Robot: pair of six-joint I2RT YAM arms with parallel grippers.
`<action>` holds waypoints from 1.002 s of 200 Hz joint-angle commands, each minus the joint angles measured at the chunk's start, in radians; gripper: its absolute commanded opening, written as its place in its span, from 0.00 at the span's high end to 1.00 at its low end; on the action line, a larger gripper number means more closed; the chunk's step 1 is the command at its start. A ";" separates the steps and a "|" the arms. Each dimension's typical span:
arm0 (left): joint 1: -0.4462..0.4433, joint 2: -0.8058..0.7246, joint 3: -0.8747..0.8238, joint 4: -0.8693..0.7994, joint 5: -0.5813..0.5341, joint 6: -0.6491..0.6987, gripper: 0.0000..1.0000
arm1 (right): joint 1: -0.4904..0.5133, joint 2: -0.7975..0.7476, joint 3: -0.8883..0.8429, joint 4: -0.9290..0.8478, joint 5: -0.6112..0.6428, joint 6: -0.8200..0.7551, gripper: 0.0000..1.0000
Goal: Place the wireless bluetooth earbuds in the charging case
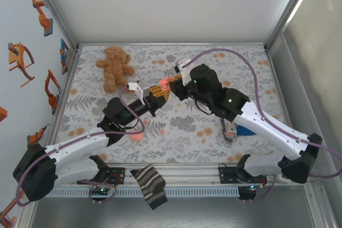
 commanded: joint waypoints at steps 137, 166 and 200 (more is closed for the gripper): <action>-0.006 0.018 0.032 0.077 0.023 -0.002 1.00 | 0.011 -0.008 0.070 -0.071 0.007 -0.011 0.64; -0.006 0.020 0.032 0.077 0.028 -0.002 1.00 | 0.011 -0.007 0.090 -0.074 0.031 -0.024 0.59; -0.006 0.015 0.027 0.073 0.029 0.007 1.00 | 0.010 0.004 0.129 -0.071 0.032 -0.023 0.50</action>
